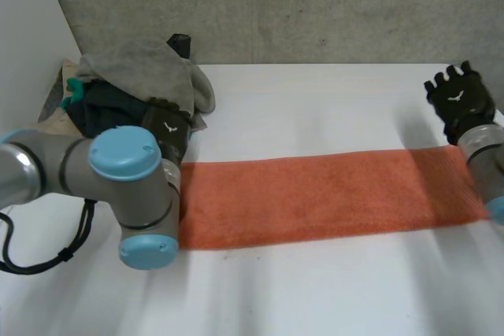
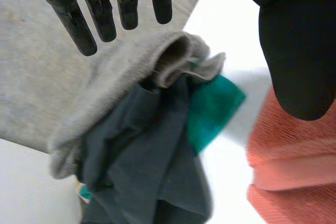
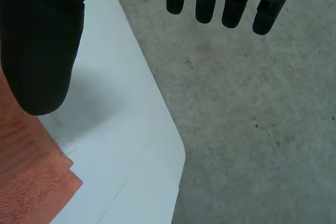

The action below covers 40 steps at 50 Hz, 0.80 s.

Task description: Fold the laundry.

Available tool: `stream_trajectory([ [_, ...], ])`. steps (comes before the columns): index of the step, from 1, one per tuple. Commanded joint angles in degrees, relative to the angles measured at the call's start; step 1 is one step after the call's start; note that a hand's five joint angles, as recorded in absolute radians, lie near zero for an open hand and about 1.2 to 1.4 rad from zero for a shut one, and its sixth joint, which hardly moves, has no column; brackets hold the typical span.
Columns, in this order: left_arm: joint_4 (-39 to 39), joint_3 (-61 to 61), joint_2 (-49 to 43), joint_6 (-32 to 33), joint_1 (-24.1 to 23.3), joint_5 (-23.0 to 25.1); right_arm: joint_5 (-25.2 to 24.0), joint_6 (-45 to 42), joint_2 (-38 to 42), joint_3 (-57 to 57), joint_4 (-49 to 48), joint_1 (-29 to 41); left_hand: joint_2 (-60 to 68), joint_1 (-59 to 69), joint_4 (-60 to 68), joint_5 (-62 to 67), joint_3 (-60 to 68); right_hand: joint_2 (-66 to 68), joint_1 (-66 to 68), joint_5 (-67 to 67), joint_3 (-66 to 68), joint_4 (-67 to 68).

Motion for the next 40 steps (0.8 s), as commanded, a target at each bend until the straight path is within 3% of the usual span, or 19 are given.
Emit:
stream_trajectory([
  [1,-0.37,-7.91,9.61,-0.28,0.85,0.63,-3.63,3.7,-7.85,3.28,16.79,-5.95,-1.07,-0.13,-0.83,-0.94,-1.36,-2.57,-3.36,-2.75,-2.51,-2.7],
  [5,-0.37,-13.27,12.34,-0.46,1.73,2.47,-8.03,2.64,-8.2,6.53,23.04,-10.26,-1.24,-0.3,-1.0,-1.11,-1.52,-2.57,-3.36,-2.75,-2.51,-2.7],
  [9,-0.37,-17.32,12.79,-1.33,1.47,4.58,-11.46,-0.07,-7.77,10.13,21.92,-13.77,-1.24,-0.3,-1.0,-1.11,-1.52,1.04,0.24,0.85,1.1,0.9],
  [21,-0.11,-19.26,10.59,-3.71,2.87,5.2,-11.55,-4.83,-3.9,12.87,14.26,-16.07,-0.9,0.04,-0.67,-0.77,-1.19,11.8,11.01,11.62,11.86,11.67],
  [26,0.77,-18.21,8.04,-3.27,6.47,4.76,-12.08,-4.65,-3.63,13.48,13.91,-16.07,-0.06,0.88,0.18,0.07,-0.35,16.51,15.72,16.33,16.57,16.38],
  [33,0.51,-18.38,7.69,-2.83,9.99,3.54,-12.17,-4.65,-3.63,14.19,12.95,-16.15,0.45,1.38,0.68,0.58,0.16,16.69,15.9,16.51,16.75,16.56],
  [40,0.33,-19.96,10.75,-1.43,9.82,2.12,-12.17,-4.74,-3.72,14.71,12.24,-16.33,0.11,1.05,0.34,0.24,-0.18,17.86,17.07,17.68,17.93,17.73],
])
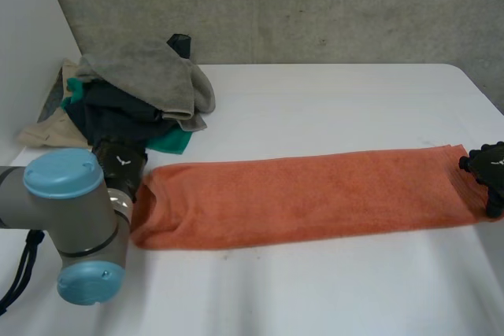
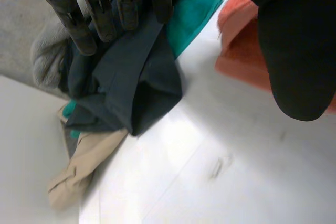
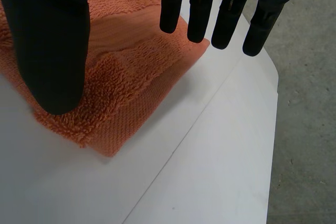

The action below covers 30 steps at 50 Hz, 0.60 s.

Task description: Fold the laundry.

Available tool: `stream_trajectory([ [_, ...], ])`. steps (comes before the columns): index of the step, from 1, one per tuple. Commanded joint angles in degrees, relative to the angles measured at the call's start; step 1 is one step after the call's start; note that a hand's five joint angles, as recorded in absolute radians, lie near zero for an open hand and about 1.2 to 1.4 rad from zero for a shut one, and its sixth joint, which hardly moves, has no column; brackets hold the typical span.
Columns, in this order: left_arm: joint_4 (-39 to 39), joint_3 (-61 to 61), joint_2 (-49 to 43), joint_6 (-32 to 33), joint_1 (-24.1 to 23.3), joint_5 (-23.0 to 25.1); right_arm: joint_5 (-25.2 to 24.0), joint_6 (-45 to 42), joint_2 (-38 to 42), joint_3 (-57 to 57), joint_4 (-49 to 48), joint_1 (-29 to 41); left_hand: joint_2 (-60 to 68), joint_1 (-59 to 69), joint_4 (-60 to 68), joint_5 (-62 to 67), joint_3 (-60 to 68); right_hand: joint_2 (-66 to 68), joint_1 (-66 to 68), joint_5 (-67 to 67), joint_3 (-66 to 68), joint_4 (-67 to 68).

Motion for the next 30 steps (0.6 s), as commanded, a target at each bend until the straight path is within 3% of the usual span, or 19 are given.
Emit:
stream_trajectory([
  [1,-0.35,-1.8,3.8,1.2,0.12,-1.15,-0.08,-0.06,-0.1,0.59,-0.7,-0.16,0.28,1.21,0.51,0.41,-0.01,7.87,7.32,6.22,7.39,6.98],
  [8,-0.44,-2.94,9.96,0.24,-1.55,-0.62,-0.08,-0.5,0.34,0.42,-1.84,-1.04,-0.06,0.88,0.17,0.08,-0.35,21.47,20.92,19.82,20.99,20.58],
  [11,-0.44,-3.03,11.45,0.23,-3.48,-0.62,0.88,-0.85,1.74,-0.19,-4.12,-1.22,-0.39,0.54,-0.17,-0.26,-0.68,56.33,55.77,54.68,55.85,55.44],
  [23,-1.67,-4.7,15.33,0.23,-4.02,-0.62,11.25,-11.65,-3.44,-0.37,-10.11,-5.79,-0.56,0.38,-0.33,-0.43,-0.85,56.44,55.88,54.78,55.95,55.55],
  [26,-1.76,-4.96,15.76,0.15,-4.01,-0.79,11.52,-12.54,-5.72,0.07,-10.11,-2.73,-0.56,0.37,-0.34,-0.43,-0.85,56.44,55.88,54.78,55.95,55.55],
  [30,-1.76,-5.66,16.38,0.06,-3.93,-0.8,11.34,-10.79,-8.45,-0.2,-10.81,7.73,-0.73,0.21,-0.5,-0.6,-1.02,56.44,55.88,54.78,55.95,55.55],
])
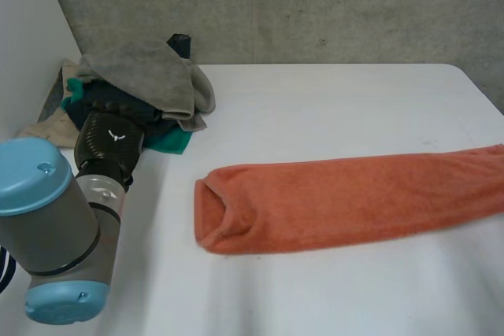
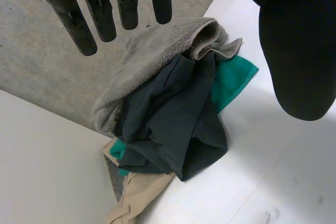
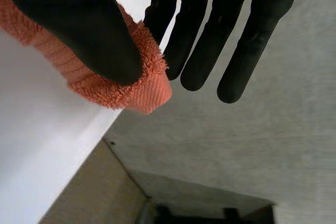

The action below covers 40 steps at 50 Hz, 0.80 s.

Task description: Fold the laundry.

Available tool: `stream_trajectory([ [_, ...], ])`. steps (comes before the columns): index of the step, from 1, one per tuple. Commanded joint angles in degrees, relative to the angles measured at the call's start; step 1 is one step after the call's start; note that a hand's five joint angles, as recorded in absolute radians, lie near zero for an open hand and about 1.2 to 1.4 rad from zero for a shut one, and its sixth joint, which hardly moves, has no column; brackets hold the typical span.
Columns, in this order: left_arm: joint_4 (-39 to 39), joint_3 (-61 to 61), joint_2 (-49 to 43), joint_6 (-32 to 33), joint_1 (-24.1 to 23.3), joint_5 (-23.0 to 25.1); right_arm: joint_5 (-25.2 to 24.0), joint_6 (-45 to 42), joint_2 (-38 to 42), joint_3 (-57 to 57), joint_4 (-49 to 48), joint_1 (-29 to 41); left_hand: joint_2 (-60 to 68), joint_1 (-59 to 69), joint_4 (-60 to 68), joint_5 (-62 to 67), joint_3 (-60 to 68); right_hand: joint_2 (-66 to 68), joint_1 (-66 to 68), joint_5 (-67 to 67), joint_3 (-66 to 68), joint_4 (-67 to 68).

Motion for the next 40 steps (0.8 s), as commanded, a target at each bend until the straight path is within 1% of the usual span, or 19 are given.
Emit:
stream_trajectory([
  [1,-0.09,-1.12,1.18,-0.14,0.27,-0.09,0.35,0.98,-4.95,-0.07,-0.45,14.11,-0.73,0.21,-0.5,-0.6,-1.02,12.57,16.4,14.45,11.72,11.2],
  [2,-0.17,-1.12,1.36,-0.14,0.27,-0.09,0.26,2.21,-5.39,-0.33,-0.54,17.87,-0.73,0.21,-0.5,-0.6,-1.02,12.57,16.4,14.45,11.72,11.2],
  [5,-0.17,-1.39,1.97,-0.14,0.18,-0.09,-0.09,3.71,-5.92,-0.69,-0.89,24.13,-0.89,0.04,-0.67,-0.76,-1.19,12.57,16.4,14.45,11.72,11.2],
  [6,-0.17,-1.39,2.24,-0.14,0.1,-0.09,-0.52,4.24,-6.01,-1.38,-1.24,29.19,-0.89,0.04,-0.67,-0.76,-1.19,12.57,16.4,14.45,11.72,11.2],
  [9,-0.17,-1.47,3.03,-0.14,0.1,-0.09,-1.84,4.68,-5.84,-2.35,-2.03,36.87,-0.89,0.04,-0.67,-0.76,-1.19,12.57,16.4,14.45,11.72,11.2],
  [10,-0.26,-1.47,3.29,-0.14,0.1,-0.09,-2.89,4.68,-5.49,-2.88,-2.56,41.68,-0.89,0.04,-0.67,-0.76,-1.19,12.57,16.4,14.45,11.72,11.2],
  [12,-0.44,-1.47,3.73,-0.14,0.01,-0.18,-4.04,4.68,-4.35,-3.23,-3.17,46.19,-0.89,0.04,-0.67,-0.76,-1.19,12.57,16.4,14.45,11.72,11.2],
  [13,-0.52,-1.47,3.82,-0.23,-0.08,-0.18,-5.35,4.59,-1.99,-3.76,-3.87,50.21,-0.89,0.04,-0.67,-0.76,-1.19,12.57,16.4,14.45,11.72,11.2],
  [17,-0.7,-1.65,4.09,-0.23,-0.43,-0.18,-7.73,4.07,4.95,-5.69,-4.76,58.48,-0.89,0.04,-0.67,-0.76,-1.19,12.57,16.4,14.45,11.72,11.2],
  [21,-0.61,-2.18,3.91,-0.23,-0.87,-0.09,-7.91,3.98,9.35,-6.31,-5.11,63.33,-1.23,-0.3,-1.01,-1.1,-1.52,12.57,16.4,14.45,11.72,11.2],
  [26,-0.44,-1.04,3.38,-0.14,-2.36,0.17,-7.03,4.24,11.22,-6.49,-4.5,64.4,-1.4,-0.47,-1.18,-1.27,-1.69,12.57,16.4,14.45,11.72,11.2],
  [27,-0.26,-0.77,3.3,0.03,-2.45,0.17,-6.95,4.59,10.87,-6.23,-4.5,64.31,-1.4,-0.47,-1.18,-1.27,-1.69,0.97,4.8,2.85,0.12,-0.4],
  [28,-0.26,-0.25,3.29,0.03,-2.71,0.17,-7.38,5.55,9.99,-5.35,-4.58,63.97,-1.4,-0.47,-1.18,-1.27,-1.69,-35.45,-31.62,-33.57,-36.29,-36.82],
  [29,-0.26,0.36,3.29,0.03,-2.89,0.17,-7.47,6.26,9.38,-4.91,-4.76,64.05,-1.4,-0.47,-1.18,-1.27,-1.69,-51.47,-47.63,-49.59,-52.31,-52.83],
  [30,-0.26,1.85,3.21,-0.05,-3.5,0.17,-7.47,7.31,8.33,-4.3,-5.02,64.05,-1.4,-0.47,-1.18,-1.27,-1.69,-57.43,-53.6,-55.55,-58.28,-58.8],
  [35,0.0,6.51,1.72,-0.49,-7.28,0.35,-7.21,20.47,-4.23,-0.34,-5.11,57.65,-1.4,-0.47,-1.18,-1.27,-1.69,-57.43,-53.6,-55.55,-58.28,-58.8],
  [36,0.0,7.39,1.28,-0.84,-8.07,0.61,-6.95,26.68,-7.91,0.27,-4.41,53.98,-1.4,-0.47,-1.18,-1.27,-1.69,-57.43,-53.6,-55.55,-58.28,-58.8],
  [39,0.0,11.17,-1.09,-3.12,-10.71,2.19,-6.94,35.94,-10.14,1.59,-3.62,49.65,-1.23,-0.3,-1.01,-1.1,-1.52,-57.43,-53.6,-55.55,-58.28,-58.8],
  [40,0.0,12.05,-1.71,-3.83,-11.32,2.89,-6.94,41.28,-11.19,2.47,-1.79,47.63,-1.06,-0.13,-0.84,-0.93,-1.36,-57.43,-53.6,-55.55,-58.28,-58.8],
])
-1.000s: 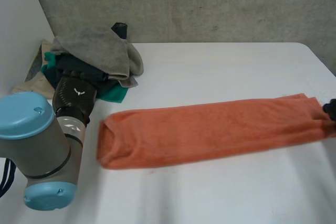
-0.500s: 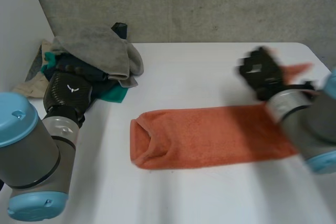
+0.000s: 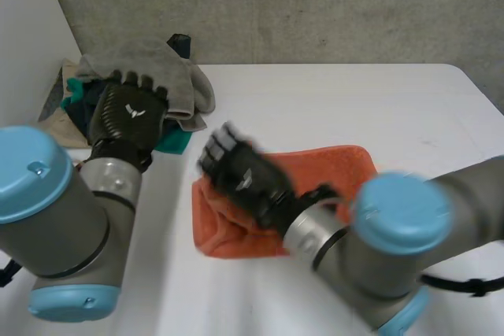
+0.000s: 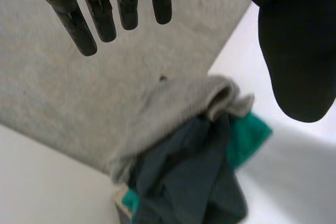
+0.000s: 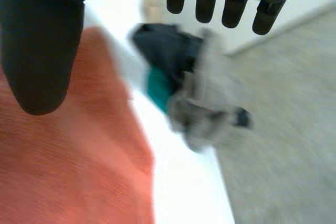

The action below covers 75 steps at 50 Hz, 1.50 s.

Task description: Fold the laundry.

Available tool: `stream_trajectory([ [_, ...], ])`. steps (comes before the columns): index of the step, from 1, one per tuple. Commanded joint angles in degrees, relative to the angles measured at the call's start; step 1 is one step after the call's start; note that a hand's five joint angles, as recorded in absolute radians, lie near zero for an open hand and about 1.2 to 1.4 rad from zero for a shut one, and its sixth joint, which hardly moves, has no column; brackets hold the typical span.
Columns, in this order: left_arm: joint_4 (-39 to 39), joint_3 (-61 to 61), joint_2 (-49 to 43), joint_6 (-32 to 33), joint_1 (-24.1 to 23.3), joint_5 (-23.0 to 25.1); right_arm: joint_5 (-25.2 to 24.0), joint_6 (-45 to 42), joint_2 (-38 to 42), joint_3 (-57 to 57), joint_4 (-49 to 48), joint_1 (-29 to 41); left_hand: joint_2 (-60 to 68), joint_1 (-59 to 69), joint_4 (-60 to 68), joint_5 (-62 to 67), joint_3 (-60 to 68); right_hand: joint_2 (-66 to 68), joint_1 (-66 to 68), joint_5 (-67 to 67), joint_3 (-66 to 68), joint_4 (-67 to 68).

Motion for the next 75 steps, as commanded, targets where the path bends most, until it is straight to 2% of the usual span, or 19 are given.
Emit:
stream_trajectory([
  [1,0.08,8.61,-5.14,-5.13,-6.23,4.0,0.23,25.37,-10.75,4.04,4.35,-12.03,-1.06,-0.13,-0.83,-0.93,-1.36,-2.46,-3.26,-2.71,-2.45,-2.69],
  [5,-0.44,13.09,-9.61,-9.79,-9.13,8.48,0.14,30.41,-14.53,5.01,13.48,-15.63,-0.4,0.54,-0.17,-0.26,-0.69,-2.46,-3.26,-2.71,-2.45,-2.69],
  [8,-0.53,15.47,-12.87,-12.09,-10.45,10.42,0.14,29.36,-14.36,6.32,19.46,-19.94,0.11,1.05,0.34,0.24,-0.18,-2.46,-3.26,-2.71,-2.45,-2.69],
  [12,-1.67,19.16,-18.76,-13.23,-10.98,10.52,0.14,26.2,-13.66,9.13,20.8,-23.81,1.62,2.55,1.85,1.75,1.33,-2.46,-3.26,-2.71,-2.45,-2.69],
  [17,-5.18,22.24,-25.35,-12.71,-11.07,8.07,0.22,22.5,-11.9,11.51,19.65,-25.75,2.8,3.74,3.03,2.93,2.51,-2.05,-2.85,-2.3,-2.04,-2.29],
  [23,-7.48,21.9,-27.74,-9.55,-10.81,3.41,1.1,19.6,-8.92,13.26,17.64,-25.84,3.98,4.92,4.21,4.11,3.69,11.55,10.74,11.29,11.55,11.31],
  [28,-8.88,18.13,-26.95,-4.46,-11.25,-6.07,3.03,17.23,-6.98,14.06,14.91,-25.4,4.66,5.59,4.89,4.79,4.36,19.65,18.84,19.4,19.65,19.41],
  [32,-9.06,14.44,-25.46,-3.3,-11.95,-9.86,6.28,14.42,-6.71,14.67,12.45,-25.4,4.15,5.09,4.38,4.28,3.86,26.88,26.07,26.62,26.88,26.64],
  [37,-9.15,10.3,-20.98,-4.09,-13.18,-10.05,9.01,10.38,-6.27,15.03,11.65,-25.31,3.99,4.92,4.21,4.12,3.69,45.86,45.06,45.61,45.87,45.63],
  [39,-9.15,9.33,-19.48,-4.53,-13.44,-10.14,9.8,7.39,-5.39,14.94,11.22,-25.31,3.82,4.75,4.04,3.95,3.52,67.47,66.67,67.22,67.48,67.23],
  [42,-9.32,7.66,-15.8,-5.93,-14.23,-10.14,10.85,3.09,-4.78,14.41,10.95,-25.05,3.65,4.58,3.88,3.78,3.35,67.54,66.74,67.29,67.55,67.31],
  [48,-10.11,6.16,-7.01,-9.01,-14.68,-10.05,12.7,-1.84,-5.22,12.74,9.9,-24.35,3.14,4.08,3.37,3.27,2.85,67.54,66.74,67.29,67.55,67.31],
  [54,-11.08,4.58,-1.73,-9.37,-13.97,-10.05,13.41,-3.08,-7.23,8.09,6.21,-12.94,1.8,2.73,2.03,1.93,1.51,67.54,66.74,67.29,67.55,67.31],
  [59,-11.61,1.86,2.31,-9.63,-9.51,-9.79,11.83,-7.03,-7.42,5.8,-0.02,-4.67,1.29,2.23,1.52,1.42,1.0,67.54,66.74,67.29,67.55,67.31],
  [65,-11.26,-0.78,3.73,-9.72,-5.1,-9.35,0.87,-13.09,-1.29,5.01,-3.37,4.64,1.29,2.23,1.52,1.42,1.0,67.54,66.74,67.29,67.55,67.31],
  [68,-10.82,-1.4,3.46,-10.07,-4.57,-8.03,-2.05,-13.63,2.33,4.22,-2.94,6.76,1.12,2.06,1.35,1.25,0.83,67.54,66.74,67.29,67.55,67.31],
  [69,-10.73,-1.4,3.38,-10.24,-4.57,-7.68,-2.06,-13.02,3.13,4.13,-2.41,7.03,1.12,2.06,1.35,1.25,0.83,54.78,53.97,54.53,54.78,54.54],
  [72,-10.55,-0.78,2.94,-12.09,-4.31,-5.48,-1.36,-10.91,2.61,4.13,-1.71,6.95,1.12,2.06,1.35,1.25,0.83,0.65,-0.15,0.4,0.66,0.41],
  [75,-10.03,0.7,2.24,-15.33,-3.43,-2.24,1.62,-0.66,-0.02,4.39,-1.88,6.33,0.96,1.89,1.18,1.09,0.66,-2.46,-3.26,-2.71,-2.45,-2.69],
])
